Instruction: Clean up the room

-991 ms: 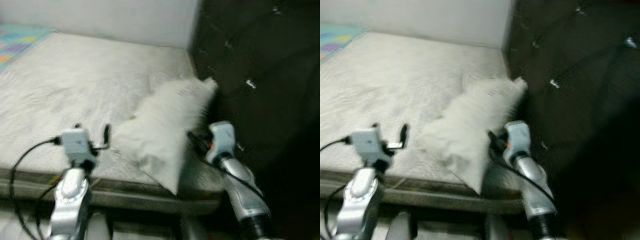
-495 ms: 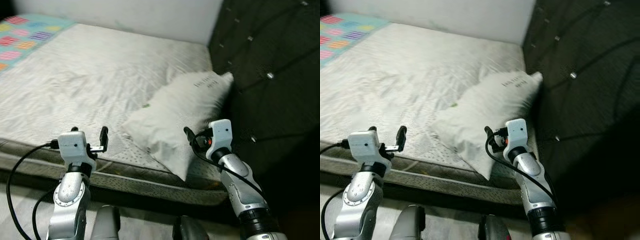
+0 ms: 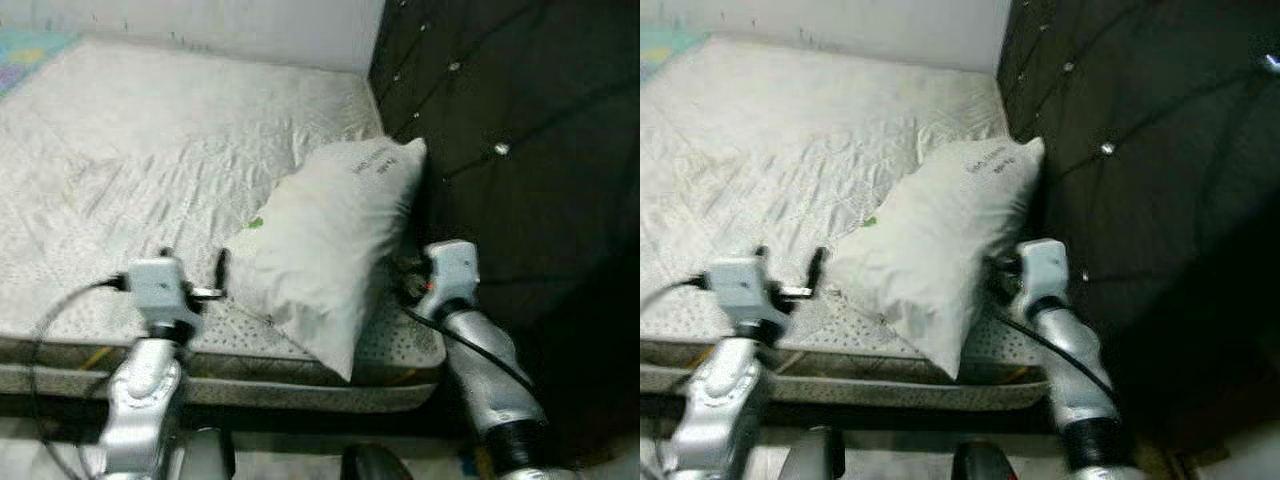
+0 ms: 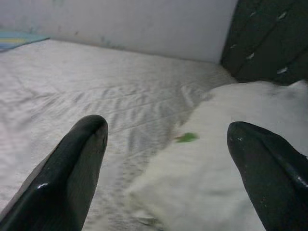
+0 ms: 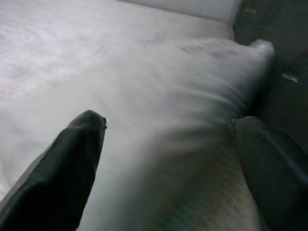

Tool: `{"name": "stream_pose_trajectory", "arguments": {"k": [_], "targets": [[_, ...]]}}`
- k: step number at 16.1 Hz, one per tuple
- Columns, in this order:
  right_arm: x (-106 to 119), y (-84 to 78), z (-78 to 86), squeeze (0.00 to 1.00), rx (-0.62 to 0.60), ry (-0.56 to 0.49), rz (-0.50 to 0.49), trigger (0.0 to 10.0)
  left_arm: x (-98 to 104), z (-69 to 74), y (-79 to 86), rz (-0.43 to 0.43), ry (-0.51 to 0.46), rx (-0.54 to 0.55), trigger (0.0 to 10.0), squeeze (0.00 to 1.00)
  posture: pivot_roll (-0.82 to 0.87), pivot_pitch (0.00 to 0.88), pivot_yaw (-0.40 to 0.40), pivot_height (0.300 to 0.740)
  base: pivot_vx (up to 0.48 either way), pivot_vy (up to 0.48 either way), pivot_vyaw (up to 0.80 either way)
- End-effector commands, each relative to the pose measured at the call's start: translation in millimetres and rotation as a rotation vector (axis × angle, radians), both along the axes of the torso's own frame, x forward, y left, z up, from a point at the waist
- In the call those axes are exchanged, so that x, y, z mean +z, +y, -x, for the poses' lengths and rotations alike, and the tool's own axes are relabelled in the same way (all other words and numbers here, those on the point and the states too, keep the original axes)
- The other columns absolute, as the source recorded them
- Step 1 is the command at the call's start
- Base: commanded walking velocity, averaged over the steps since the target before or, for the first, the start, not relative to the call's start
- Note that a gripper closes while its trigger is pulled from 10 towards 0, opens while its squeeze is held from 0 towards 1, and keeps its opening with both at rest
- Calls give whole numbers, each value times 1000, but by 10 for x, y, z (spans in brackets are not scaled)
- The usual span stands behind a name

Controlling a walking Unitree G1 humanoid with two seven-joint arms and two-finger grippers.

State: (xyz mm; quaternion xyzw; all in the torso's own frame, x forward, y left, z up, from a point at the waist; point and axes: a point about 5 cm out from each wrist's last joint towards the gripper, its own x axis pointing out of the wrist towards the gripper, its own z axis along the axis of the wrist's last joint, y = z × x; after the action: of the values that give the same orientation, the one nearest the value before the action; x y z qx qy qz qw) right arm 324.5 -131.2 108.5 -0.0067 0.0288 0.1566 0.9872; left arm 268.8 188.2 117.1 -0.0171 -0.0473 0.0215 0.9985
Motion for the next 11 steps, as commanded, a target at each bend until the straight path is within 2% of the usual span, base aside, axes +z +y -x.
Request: {"name": "stream_pose_trajectory", "arguments": {"k": [1,8,9,11], "targets": [[-19,-147,15,0,-36,7,19,10000,31,-24,-109,19,-12,-38,10000,0,-56,86,-100,635,0,0,0],[-53,-167,16,0,-32,29,38,10000,10,-26,-93,15,6,-20,10000,0,-52,87,-101,635,0,0,0],[-140,-168,12,0,8,114,72,10000,8,-14,-78,6,16,-3,10000,0,-47,89,-100,635,0,0,0],[-195,-120,9,0,97,202,62,10000,29,10,-59,11,26,4,10000,0,-36,95,-102,635,0,0,0]]}}
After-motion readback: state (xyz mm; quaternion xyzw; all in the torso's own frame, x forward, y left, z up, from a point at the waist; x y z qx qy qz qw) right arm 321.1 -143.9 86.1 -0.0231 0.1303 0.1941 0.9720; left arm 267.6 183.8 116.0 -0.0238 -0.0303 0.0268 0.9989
